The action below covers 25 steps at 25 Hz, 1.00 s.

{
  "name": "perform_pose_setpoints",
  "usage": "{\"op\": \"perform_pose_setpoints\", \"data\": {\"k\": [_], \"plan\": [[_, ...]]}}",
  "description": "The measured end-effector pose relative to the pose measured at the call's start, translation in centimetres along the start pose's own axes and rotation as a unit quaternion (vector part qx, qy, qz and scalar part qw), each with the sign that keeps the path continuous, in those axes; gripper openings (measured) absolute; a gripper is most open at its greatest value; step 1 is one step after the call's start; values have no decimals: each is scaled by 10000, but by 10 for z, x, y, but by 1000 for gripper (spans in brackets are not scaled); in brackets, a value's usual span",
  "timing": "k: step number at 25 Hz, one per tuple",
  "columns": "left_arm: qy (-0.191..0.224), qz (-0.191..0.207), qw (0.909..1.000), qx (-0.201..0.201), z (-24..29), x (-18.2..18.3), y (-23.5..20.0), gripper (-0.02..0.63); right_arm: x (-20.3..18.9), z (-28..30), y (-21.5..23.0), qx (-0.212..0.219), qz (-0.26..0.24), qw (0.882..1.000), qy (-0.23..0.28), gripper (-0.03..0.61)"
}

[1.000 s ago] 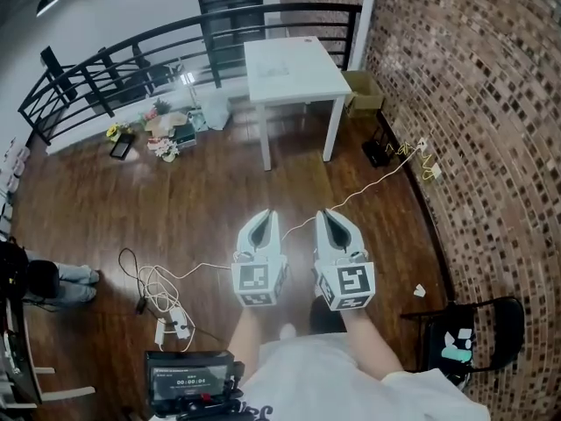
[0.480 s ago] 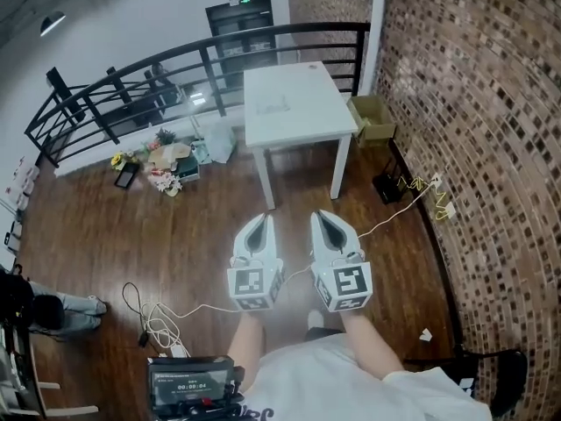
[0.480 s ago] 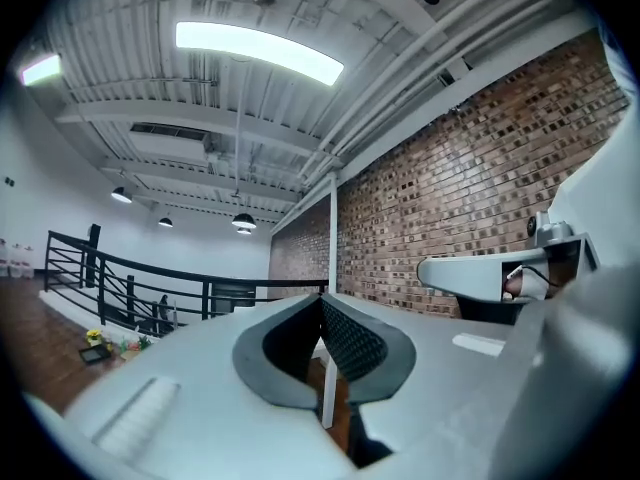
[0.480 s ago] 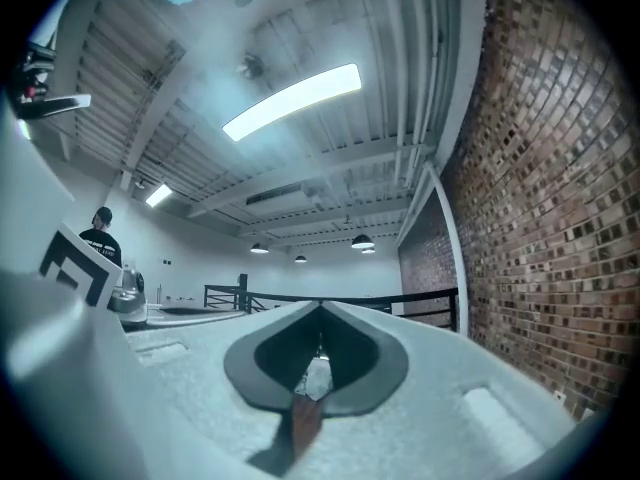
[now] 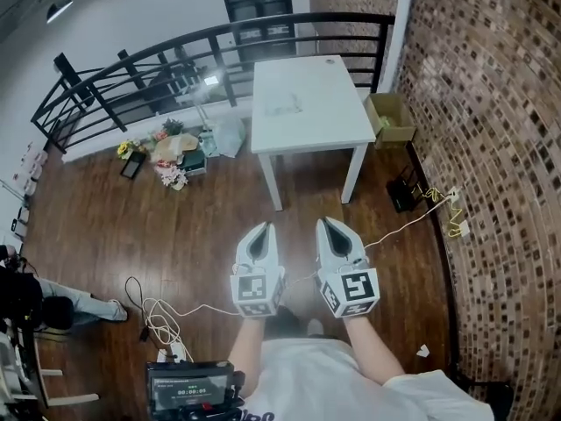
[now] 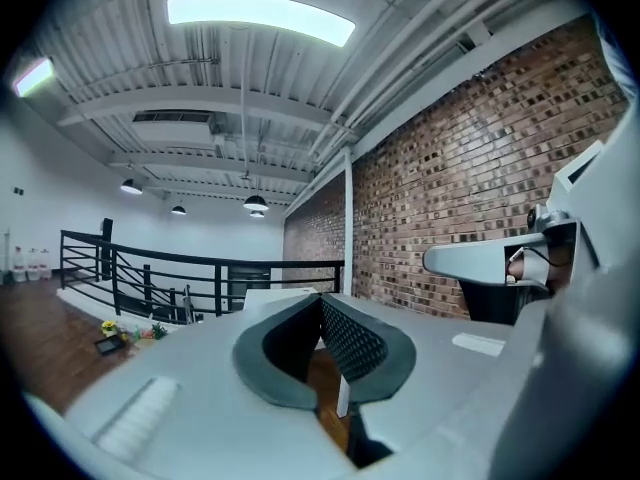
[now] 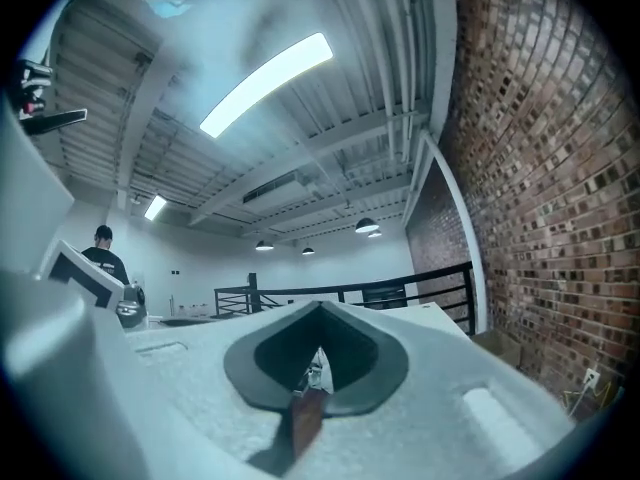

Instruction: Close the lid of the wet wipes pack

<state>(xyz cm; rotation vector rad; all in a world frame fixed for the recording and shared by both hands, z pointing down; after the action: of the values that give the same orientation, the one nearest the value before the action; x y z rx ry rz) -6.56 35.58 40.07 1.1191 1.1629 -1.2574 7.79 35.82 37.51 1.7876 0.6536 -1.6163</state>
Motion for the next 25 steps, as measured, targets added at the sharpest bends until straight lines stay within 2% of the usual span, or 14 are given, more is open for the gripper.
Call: {"op": "perform_pose_setpoints", "data": {"k": [4,10,17,21,25], "plan": [[69,-104,9999,-46,53,3,-10,17,-5,39,15,45,-106,9999,-55,-9],[322,-185,9983,-438,157,25,-18,17,4,122,70,-234,-336,9991,-54,-9],[567,-335,9967,-465,265,65,-83,17,19,253,81,-43,-564,9984,-14,-9],[485,-470,9968,-431,314,56,-109,17,11,296,89,-25,-660,9976,-190,-9],[287,-484,9970,-529,355,44,-111,17,1,320,121,-202,-564,9977,-312,-9]]}}
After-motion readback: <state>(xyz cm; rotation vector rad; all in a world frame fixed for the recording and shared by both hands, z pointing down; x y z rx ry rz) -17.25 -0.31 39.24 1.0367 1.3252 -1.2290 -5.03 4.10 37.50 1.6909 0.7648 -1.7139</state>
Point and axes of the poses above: the fingertips, and each gripper's own axes: z forward along the fingers, y to its right, x out of its top, the point moved 4 cm from there along -z, backward along the fingers, and after that the axes turned 14 degrees about x, right-handed, at the moved point
